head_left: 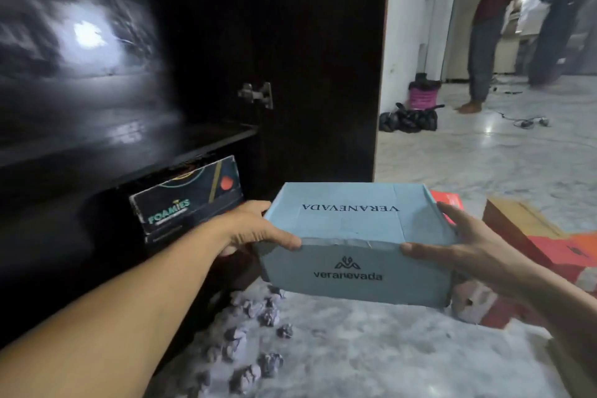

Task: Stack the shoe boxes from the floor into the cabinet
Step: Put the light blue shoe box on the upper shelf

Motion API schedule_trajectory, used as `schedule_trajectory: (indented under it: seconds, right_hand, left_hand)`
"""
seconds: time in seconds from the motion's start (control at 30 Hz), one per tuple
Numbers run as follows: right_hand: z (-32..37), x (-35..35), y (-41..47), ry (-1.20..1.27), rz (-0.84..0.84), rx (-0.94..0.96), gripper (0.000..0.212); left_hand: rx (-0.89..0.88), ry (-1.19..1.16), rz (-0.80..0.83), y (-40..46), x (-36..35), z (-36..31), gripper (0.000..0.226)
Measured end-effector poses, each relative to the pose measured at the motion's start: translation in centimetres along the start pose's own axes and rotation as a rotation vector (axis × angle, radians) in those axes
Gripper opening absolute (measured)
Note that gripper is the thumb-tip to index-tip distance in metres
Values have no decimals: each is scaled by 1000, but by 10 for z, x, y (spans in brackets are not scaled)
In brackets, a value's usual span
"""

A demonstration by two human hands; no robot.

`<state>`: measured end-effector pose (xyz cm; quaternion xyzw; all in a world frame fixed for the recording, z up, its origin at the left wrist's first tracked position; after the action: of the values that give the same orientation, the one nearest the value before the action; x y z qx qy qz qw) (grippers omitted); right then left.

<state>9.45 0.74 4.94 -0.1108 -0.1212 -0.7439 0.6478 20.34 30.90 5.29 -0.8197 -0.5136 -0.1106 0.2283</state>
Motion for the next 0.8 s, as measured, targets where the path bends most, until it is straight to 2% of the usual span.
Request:
schedule_trajectory:
  seconds: [0.07,0.13,0.2,0.4,0.47,0.57,0.67,0.8]
  right_hand:
    - [32,-23,16,63,10,45,94]
    - [65,-43,32,94,29,91,74]
    - [98,-63,45,115,67,137,67]
    - [183,-108,95,175,96,246,77]
    - [199,-125,114,154,89,264,77]
    - [209,-155,146,121,64,274,89]
    - [210,-183,175,86,33,243,102]
    - [207,-218,209,64,38,218,96]
  left_hand:
    - [-5,4,-74,-15,41,-14,67]
    - [-15,-18,-139,-32,80,-30,61]
    - [-27,-47,-212,-48,118,-46,59]
    - [-70,-130,-393,-67,212,-88,76]
    - [-49,-115,-457,-62,239,-90,79]
    - [-3,-88,-602,-41,280,-84,88]
    - [-32,-132,-699,-9,312,-79,84]
    - [-52,-100,-837,33,347,-56,68]
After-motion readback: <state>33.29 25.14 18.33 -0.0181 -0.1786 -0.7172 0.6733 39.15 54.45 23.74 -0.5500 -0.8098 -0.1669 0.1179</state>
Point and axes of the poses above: each hand's wrist, its own y-axis towards the middle knuckle, its own x-axis out of the back of the hand, z = x × y, the point moved 7 cm from there along y, towards the middle knuckle
